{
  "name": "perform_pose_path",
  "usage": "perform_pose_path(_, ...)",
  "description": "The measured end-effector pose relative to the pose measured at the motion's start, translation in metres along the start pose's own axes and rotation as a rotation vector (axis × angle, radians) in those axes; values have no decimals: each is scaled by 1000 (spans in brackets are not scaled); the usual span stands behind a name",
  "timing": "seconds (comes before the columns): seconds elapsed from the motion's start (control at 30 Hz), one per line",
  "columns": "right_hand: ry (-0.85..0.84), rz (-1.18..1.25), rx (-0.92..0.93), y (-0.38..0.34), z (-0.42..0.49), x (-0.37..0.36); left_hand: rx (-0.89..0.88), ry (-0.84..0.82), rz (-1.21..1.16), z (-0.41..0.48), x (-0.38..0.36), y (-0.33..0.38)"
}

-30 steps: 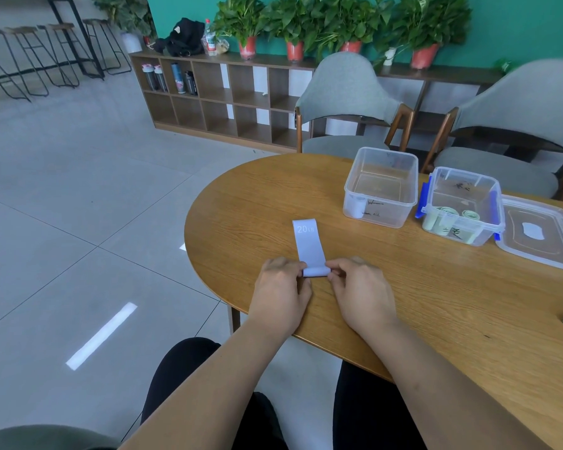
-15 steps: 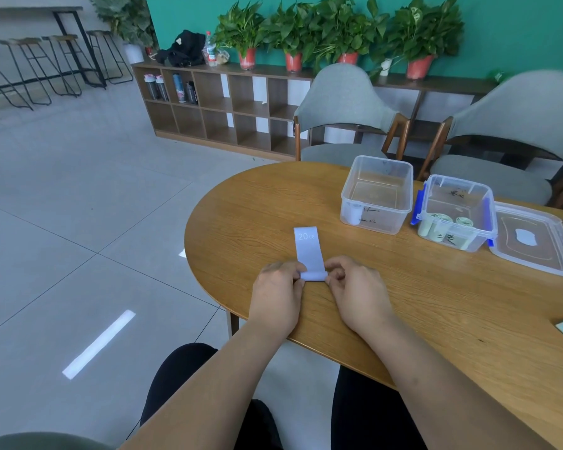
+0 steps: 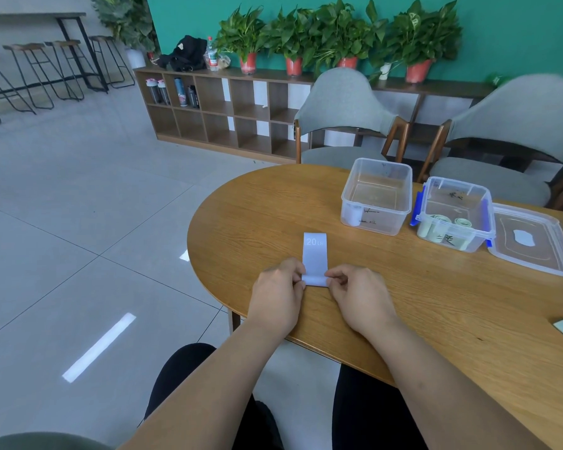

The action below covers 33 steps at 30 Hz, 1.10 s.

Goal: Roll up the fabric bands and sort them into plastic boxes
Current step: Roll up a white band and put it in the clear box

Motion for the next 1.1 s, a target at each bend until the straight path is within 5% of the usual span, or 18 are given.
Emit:
perform_pose_path(0.67,94,-36,14,-5,2,3,-40,-22,135,15,-5,2)
perform_pose_path(1.1,-12,-128,44,-5,19,-3,-4,10,43,14,-5,-3)
Point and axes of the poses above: each hand's wrist, its own z-axis towards the middle knuckle, its own x-axis out of the back of the hand, y = z × x, the point moved 7 cm from there along z, towards the middle knuckle, and after that the axes turned 15 degrees about -z, right-handed, at the moved point
